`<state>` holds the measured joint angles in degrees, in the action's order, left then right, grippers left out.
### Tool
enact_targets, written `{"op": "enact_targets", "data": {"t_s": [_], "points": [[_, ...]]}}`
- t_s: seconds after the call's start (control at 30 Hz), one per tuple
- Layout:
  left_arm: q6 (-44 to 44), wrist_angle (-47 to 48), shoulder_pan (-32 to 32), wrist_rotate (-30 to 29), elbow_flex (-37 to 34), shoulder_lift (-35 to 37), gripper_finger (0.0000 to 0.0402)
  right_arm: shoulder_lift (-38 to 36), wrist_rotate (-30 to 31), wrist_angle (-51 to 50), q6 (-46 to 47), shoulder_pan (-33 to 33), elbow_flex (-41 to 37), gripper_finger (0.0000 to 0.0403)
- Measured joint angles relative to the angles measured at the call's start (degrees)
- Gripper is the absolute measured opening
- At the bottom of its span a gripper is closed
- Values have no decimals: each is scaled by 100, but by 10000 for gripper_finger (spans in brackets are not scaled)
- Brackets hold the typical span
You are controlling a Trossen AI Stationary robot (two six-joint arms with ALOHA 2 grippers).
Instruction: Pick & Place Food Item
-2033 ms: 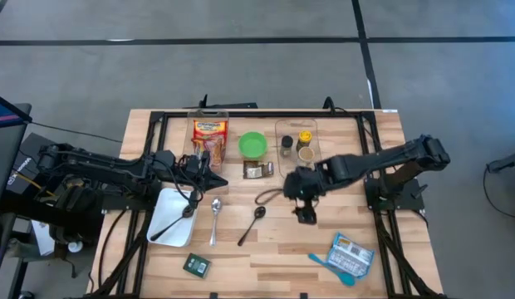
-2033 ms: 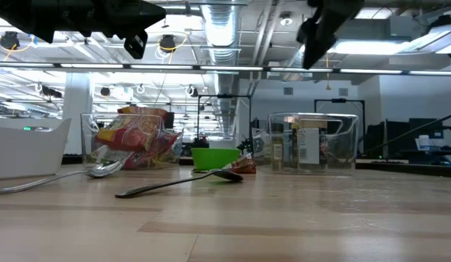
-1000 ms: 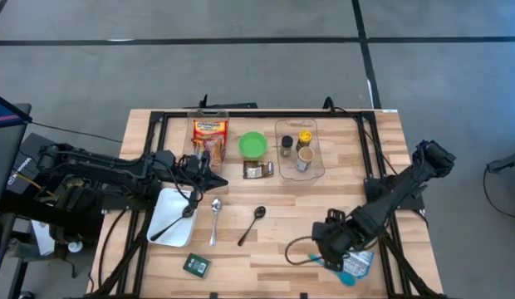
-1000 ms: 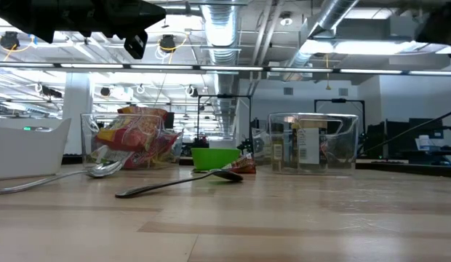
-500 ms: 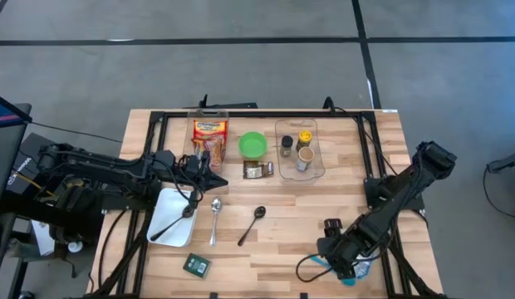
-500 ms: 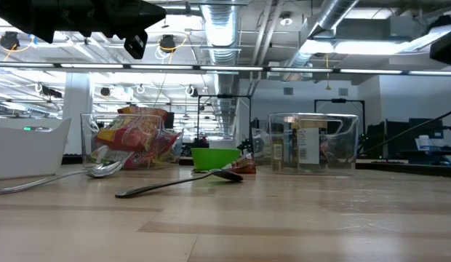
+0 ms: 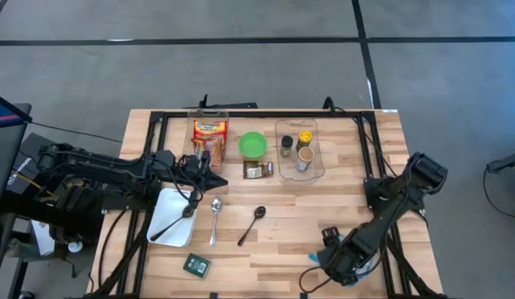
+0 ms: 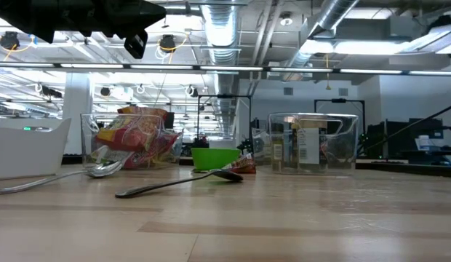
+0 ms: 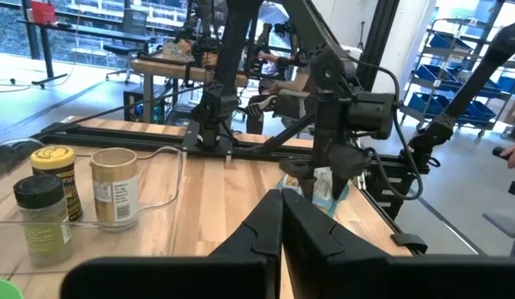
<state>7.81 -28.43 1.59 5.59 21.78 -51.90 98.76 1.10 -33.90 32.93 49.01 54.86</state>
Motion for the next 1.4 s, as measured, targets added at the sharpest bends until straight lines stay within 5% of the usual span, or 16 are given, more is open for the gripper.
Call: {"op": "enact_targets", "data": {"t_s": [0.6,1.4], "points": [[0,3,0,0,0,0,1,61,18,29,4,235,21,300],[0,3,-1,-1,0,0,1,63,22,14,5,226,18,207]]}}
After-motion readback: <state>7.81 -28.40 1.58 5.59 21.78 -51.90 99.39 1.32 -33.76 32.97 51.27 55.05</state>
